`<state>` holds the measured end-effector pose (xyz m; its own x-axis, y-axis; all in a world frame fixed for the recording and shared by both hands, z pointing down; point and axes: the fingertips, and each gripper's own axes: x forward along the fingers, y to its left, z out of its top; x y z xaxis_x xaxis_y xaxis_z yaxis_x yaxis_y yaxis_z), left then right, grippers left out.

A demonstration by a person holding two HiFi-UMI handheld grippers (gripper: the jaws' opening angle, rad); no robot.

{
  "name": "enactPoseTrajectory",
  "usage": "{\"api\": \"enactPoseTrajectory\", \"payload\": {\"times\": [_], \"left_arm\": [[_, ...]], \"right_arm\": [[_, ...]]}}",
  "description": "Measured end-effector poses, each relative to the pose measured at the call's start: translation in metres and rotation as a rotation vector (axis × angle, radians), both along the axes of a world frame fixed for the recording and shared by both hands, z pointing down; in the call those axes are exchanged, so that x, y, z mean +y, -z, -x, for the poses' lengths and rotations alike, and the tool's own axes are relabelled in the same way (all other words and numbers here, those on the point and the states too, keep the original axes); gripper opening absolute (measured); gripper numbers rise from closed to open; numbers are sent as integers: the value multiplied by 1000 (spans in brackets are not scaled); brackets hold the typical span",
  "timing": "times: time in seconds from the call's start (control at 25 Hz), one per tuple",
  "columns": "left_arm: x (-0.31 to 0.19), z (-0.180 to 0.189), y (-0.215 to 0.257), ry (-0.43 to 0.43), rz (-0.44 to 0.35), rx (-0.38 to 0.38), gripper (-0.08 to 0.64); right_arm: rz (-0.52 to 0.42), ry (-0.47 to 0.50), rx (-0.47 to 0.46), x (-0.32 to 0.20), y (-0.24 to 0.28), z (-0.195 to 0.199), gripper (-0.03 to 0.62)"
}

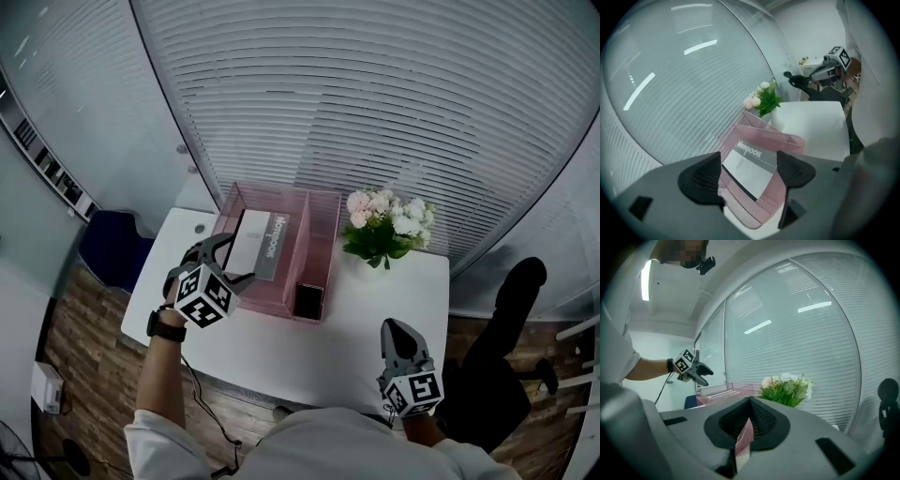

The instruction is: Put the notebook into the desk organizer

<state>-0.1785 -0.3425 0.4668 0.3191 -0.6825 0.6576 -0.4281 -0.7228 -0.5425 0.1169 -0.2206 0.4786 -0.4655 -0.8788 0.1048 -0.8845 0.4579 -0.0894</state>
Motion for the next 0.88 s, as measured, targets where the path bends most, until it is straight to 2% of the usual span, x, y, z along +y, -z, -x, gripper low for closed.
{"api": "enactPoseTrajectory", "payload": {"times": [0.2,0.36,0.44,0.52,0.68,0.88], "left_arm": [[37,13,42,113,-134,233,323],[76,27,75,210,-252,436,234],[99,34,83,261,-296,514,203],[121,43,83,316,-329,565,148],[162,65,70,438,-355,643,107],[200,90,58,564,-391,748,18]], "right_arm": [[-17,47,9,3,9,21,12],[-49,75,4,2,15,35,12],[-53,97,23,4,17,43,12],[-54,120,32,6,21,53,12],[-70,158,35,9,29,72,12],[-81,198,28,15,35,93,12]]}}
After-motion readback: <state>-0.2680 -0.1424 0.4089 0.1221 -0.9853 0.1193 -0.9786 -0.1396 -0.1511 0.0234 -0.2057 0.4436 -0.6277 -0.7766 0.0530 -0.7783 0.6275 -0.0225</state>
